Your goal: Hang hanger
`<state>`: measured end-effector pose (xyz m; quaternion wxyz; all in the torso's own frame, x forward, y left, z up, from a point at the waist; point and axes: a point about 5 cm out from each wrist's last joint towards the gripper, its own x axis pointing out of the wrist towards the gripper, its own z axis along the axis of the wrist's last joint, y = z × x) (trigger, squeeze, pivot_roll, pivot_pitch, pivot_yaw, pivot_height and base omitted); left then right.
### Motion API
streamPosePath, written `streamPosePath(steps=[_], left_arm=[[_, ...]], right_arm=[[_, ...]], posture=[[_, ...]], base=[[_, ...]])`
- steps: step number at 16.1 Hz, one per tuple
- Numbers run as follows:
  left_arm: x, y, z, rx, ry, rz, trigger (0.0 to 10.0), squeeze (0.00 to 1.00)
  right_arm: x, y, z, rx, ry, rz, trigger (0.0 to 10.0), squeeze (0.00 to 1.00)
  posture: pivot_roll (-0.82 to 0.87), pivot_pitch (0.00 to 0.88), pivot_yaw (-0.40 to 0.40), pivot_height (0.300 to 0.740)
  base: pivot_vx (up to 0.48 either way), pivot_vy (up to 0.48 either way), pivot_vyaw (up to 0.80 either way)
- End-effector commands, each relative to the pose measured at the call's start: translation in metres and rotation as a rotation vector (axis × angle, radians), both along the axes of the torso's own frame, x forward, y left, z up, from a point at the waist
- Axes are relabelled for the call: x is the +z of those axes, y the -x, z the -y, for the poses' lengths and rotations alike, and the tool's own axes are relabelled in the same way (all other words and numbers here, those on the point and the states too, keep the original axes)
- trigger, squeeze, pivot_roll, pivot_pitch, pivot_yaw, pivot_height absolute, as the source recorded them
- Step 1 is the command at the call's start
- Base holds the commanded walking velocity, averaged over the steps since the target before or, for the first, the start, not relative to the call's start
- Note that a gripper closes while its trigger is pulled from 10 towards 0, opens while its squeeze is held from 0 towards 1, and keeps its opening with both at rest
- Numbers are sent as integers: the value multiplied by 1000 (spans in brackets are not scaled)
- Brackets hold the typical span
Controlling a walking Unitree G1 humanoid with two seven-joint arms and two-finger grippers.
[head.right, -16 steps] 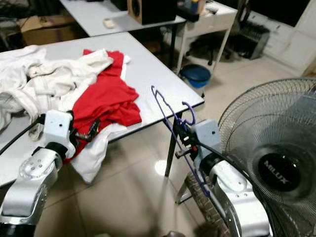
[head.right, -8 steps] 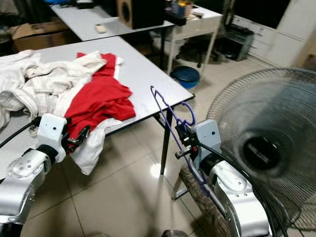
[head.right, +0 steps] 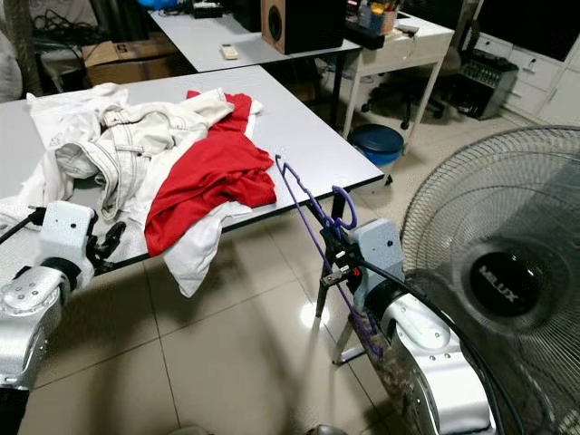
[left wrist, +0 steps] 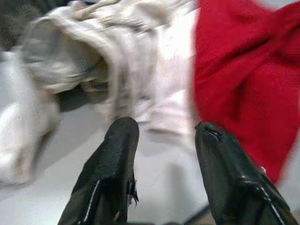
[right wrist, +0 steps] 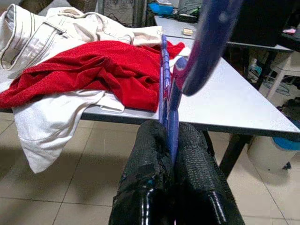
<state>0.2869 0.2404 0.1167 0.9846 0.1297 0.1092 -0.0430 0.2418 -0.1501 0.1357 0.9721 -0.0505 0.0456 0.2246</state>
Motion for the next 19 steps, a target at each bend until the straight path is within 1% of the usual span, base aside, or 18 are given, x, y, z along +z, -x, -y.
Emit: streamPosePath(steps=[1,2,3,4,6,7,8,9,11,13,14,15,18,19], left_arm=[[3,-4,10,-58,69,18,10000,0],[1,-5,18,-92,128,17,10000,0],[0,-6,19,-96,143,15,10000,0],[-1,-7,20,-100,143,13,10000,0],[-5,-13,18,-94,86,11,10000,0],[-6,-14,17,-91,74,14,10000,0],[-6,-18,16,-89,36,25,10000,0],[-5,-22,16,-93,20,31,10000,0],[-5,-29,19,-109,33,42,10000,0],[-4,-35,24,-132,89,58,10000,0],[-2,-38,28,-147,136,71,10000,1000],[-2,-40,30,-157,153,78,10000,1000],[-2,-50,28,-109,60,85,10000,1000],[-1,-54,24,-86,41,88,10000,141]], right_arm=[[1,-2,2,-8,10,14,10000,0],[2,-3,1,-3,13,18,10000,0],[2,-4,1,-1,13,20,10000,0],[2,-4,1,-1,13,21,10000,0],[3,-6,0,8,19,26,10000,0],[3,-6,0,9,20,27,10000,0],[3,-7,0,11,23,32,10000,0],[3,-7,-1,13,24,34,10000,0],[4,-8,-2,19,29,40,10000,0],[4,-8,-2,19,30,44,10000,0],[4,-9,-1,12,29,48,10000,0],[4,-8,0,7,28,50,10000,0],[6,-9,-1,7,28,55,10000,0],[6,-10,-2,9,28,57,10000,0]], posture=[[-92,2,9,740],[-93,0,6,740],[-93,0,3,740],[-93,0,1,740],[-97,0,-3,740],[-99,0,-3,740],[-100,0,-6,740],[-102,0,-6,740],[-106,0,-4,740],[-111,0,-3,740],[-111,0,-3,740],[-116,0,-3,740],[-124,0,-10,740],[-125,0,-12,740]], base=[[0,0,0],[0,0,0],[0,0,0],[0,0,0],[0,0,0],[0,0,0],[0,0,0],[0,0,0],[0,0,0],[0,0,0],[0,0,0],[0,0,0],[0,0,0],[0,0,0]])
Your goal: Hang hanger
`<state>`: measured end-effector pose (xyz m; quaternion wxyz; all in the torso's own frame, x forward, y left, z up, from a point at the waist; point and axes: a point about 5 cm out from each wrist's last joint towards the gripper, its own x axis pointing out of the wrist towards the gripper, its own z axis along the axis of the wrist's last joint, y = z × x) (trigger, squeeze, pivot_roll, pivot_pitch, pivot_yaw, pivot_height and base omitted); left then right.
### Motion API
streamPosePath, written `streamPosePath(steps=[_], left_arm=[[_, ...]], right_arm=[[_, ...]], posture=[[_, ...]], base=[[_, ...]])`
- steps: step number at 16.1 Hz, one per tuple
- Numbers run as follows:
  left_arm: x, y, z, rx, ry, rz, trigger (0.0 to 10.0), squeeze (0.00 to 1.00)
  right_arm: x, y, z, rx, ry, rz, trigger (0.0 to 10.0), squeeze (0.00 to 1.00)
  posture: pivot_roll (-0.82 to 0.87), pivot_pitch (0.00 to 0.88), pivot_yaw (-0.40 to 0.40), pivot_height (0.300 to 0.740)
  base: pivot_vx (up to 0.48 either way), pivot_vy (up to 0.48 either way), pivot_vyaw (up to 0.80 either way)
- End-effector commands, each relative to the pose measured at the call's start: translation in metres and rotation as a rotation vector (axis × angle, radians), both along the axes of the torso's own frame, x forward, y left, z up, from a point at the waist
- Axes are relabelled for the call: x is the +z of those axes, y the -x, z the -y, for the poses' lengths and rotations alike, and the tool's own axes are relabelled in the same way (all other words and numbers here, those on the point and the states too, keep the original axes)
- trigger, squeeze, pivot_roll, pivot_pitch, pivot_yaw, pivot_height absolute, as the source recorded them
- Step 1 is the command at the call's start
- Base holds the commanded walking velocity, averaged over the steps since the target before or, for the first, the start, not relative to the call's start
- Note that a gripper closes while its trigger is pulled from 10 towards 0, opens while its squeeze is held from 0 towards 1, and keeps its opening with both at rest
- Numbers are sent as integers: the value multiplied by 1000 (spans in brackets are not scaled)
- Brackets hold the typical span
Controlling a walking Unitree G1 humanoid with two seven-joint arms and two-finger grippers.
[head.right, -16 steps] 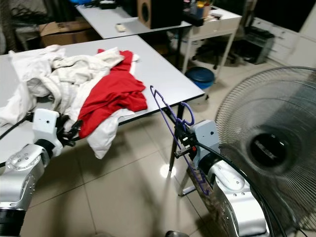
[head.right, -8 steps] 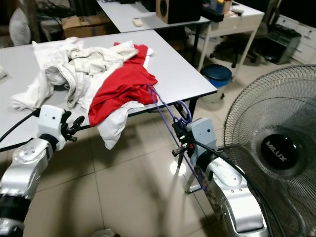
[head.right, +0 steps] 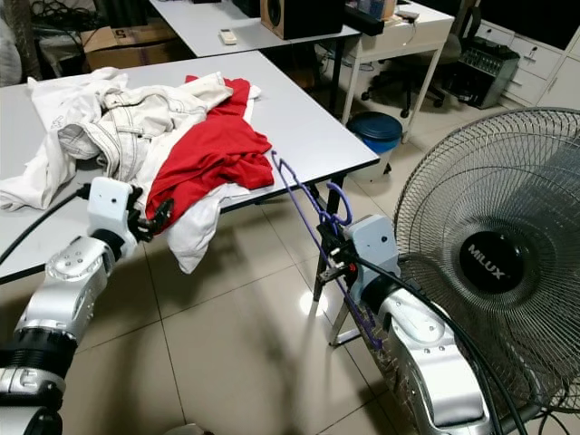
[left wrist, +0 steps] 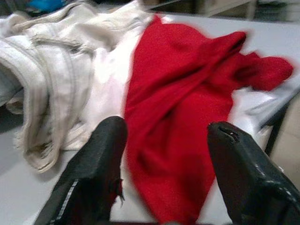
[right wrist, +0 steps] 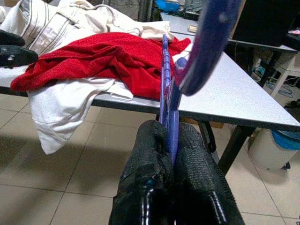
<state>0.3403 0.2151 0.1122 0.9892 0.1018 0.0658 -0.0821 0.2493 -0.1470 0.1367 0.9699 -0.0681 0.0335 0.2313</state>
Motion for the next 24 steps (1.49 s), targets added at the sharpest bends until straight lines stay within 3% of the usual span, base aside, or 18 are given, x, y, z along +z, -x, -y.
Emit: streamPosePath(steps=[1,4,5,7,8,10,14,20,22,24], left_arm=[[5,-6,-6,38,-25,19,10000,0],[4,-11,-3,10,46,2,10000,0],[1,-13,2,-17,86,-16,8431,0],[-3,-16,3,-15,80,-37,5137,0],[-4,-17,2,-3,62,-42,5137,0],[-4,-21,-9,86,-3,-40,3373,0],[-7,-22,-5,71,31,-62,2902,0],[-1,-26,-7,93,39,-21,39,0],[0,-26,-7,84,40,-17,314,0],[-1,-25,-7,67,45,-16,1451,0]], right_arm=[[7,-3,1,-3,2,30,10000,0],[8,-4,0,3,5,32,10000,0],[8,-5,0,6,7,31,10000,0],[9,-5,-1,13,12,33,10000,0],[10,-5,-2,16,15,35,10000,0],[13,-4,-2,22,21,40,10000,0],[12,1,-2,36,31,27,10000,0],[12,5,-1,27,33,22,10000,0],[12,5,-1,25,32,19,10000,0],[11,5,-3,28,32,16,10000,0]], posture=[[-131,0,-18,740],[-134,7,-28,740],[-138,14,-33,740],[-150,28,-35,740],[-150,28,-35,740],[-172,54,-40,740],[-186,78,-50,740],[-193,85,-38,740],[-193,85,-38,740],[-184,82,-38,740]], base=[[0,0,0],[0,0,0],[0,0,0],[0,0,0],[0,0,0],[0,0,0],[0,0,0],[0,0,0],[0,0,0],[0,0,0]])
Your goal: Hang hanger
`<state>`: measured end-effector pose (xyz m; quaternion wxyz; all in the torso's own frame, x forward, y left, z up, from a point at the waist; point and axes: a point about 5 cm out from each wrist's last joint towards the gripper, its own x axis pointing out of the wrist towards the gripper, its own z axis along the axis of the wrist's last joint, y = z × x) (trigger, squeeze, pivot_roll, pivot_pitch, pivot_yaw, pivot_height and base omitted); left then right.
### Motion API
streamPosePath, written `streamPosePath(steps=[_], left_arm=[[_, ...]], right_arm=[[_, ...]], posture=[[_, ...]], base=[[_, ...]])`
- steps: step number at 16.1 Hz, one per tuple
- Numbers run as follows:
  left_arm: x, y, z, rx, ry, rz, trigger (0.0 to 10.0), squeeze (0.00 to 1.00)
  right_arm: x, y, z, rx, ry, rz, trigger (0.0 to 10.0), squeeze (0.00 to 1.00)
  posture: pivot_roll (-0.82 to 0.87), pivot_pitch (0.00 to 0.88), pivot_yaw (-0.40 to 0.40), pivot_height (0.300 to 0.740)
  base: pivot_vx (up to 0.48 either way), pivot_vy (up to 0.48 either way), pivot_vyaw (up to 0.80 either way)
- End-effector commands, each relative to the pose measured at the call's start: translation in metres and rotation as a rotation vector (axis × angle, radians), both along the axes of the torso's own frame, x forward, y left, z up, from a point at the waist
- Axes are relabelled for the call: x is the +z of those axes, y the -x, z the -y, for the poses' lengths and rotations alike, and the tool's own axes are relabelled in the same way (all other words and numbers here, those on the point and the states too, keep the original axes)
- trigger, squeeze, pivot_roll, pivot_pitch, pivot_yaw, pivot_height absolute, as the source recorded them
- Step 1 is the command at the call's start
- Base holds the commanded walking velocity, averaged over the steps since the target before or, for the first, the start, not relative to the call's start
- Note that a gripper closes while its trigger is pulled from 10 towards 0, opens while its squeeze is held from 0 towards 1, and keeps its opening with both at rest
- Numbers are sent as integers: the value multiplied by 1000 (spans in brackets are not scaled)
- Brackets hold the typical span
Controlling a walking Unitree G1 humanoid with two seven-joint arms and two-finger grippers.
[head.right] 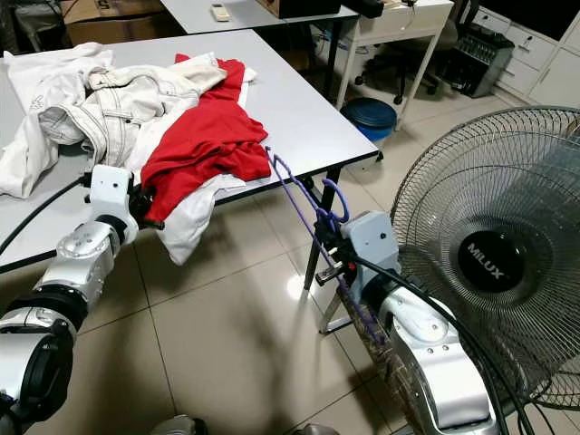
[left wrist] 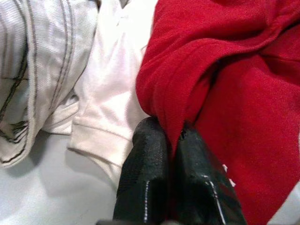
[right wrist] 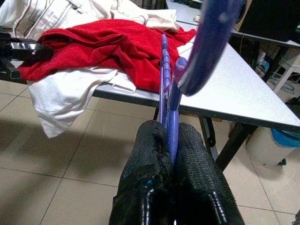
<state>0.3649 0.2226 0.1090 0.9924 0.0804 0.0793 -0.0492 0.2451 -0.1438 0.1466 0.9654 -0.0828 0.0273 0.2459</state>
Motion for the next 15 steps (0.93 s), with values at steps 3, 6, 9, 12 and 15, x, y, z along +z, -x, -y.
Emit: streamPosePath(steps=[3,6,9,12,15], left_arm=[[2,1,-1,-26,24,28,0,0],[7,2,-2,-64,5,59,0,0],[22,1,-4,-144,-58,112,0,0],[71,-11,-2,-244,-88,245,0,0],[114,-21,5,-271,-118,366,0,0]], right_arm=[[0,1,0,-5,6,-1,10000,0],[-1,0,0,-8,4,-1,10000,0],[-1,2,2,16,-1,8,10000,0],[2,-6,12,-11,-24,27,10000,0],[6,-14,12,-18,-24,58,10000,0]], posture=[[-177,78,-35,740],[-166,68,-29,740],[-152,52,-16,740],[-124,20,-15,740],[-118,0,-5,740]], base=[[0,0,0],[0,0,0],[0,0,0],[0,0,0],[0,0,0]])
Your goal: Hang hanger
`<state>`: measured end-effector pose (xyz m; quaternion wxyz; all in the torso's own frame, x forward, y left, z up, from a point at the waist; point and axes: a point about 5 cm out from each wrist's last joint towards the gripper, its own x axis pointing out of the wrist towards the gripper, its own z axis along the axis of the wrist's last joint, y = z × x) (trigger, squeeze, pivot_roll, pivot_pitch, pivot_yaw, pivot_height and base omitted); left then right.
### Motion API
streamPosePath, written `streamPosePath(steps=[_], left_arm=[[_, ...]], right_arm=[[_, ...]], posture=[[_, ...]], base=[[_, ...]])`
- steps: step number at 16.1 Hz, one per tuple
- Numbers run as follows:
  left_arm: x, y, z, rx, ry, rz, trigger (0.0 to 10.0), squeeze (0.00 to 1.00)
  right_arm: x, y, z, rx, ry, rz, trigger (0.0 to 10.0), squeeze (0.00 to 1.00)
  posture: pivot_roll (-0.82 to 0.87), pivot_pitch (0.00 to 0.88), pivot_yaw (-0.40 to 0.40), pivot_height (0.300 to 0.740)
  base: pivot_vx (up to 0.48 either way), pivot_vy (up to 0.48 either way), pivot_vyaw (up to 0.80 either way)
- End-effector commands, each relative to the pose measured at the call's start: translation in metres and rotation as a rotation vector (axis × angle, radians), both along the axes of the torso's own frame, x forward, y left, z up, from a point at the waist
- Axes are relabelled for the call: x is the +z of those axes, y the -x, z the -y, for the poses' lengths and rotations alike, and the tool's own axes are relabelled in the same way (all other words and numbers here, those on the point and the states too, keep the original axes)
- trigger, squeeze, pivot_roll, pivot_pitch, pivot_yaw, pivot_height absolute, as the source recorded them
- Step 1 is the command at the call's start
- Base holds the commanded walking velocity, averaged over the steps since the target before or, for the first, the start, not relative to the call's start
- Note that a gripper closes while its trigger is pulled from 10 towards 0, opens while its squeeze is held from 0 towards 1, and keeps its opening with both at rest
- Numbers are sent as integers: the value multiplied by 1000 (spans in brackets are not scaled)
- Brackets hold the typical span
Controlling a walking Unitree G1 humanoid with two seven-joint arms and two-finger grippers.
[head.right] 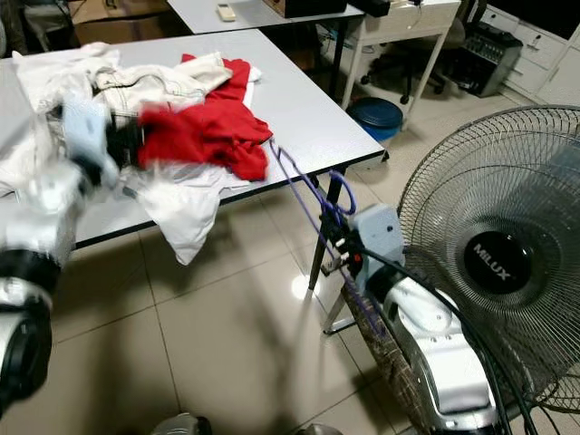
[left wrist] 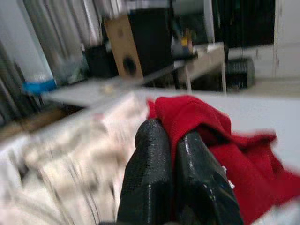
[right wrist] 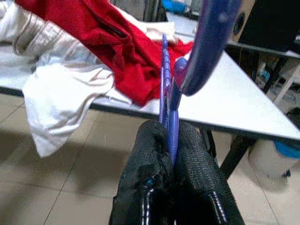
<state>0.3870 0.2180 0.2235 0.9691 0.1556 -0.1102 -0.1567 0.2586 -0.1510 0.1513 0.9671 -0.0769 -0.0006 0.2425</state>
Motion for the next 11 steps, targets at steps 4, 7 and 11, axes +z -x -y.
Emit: streamPosePath(steps=[4,7,11], left_arm=[[69,-1,13,-36,1,247,0,0],[68,4,22,-102,-259,282,0,0],[-48,31,12,-358,-793,-176,0,0]], right_arm=[[12,-3,7,-36,-61,82,10000,0],[10,-2,5,-36,-70,95,10000,0],[4,2,5,-43,-69,88,10000,0]], posture=[[-124,0,17,740],[-127,0,43,740],[-124,0,48,740]], base=[[0,0,0],[0,0,0],[0,0,0]])
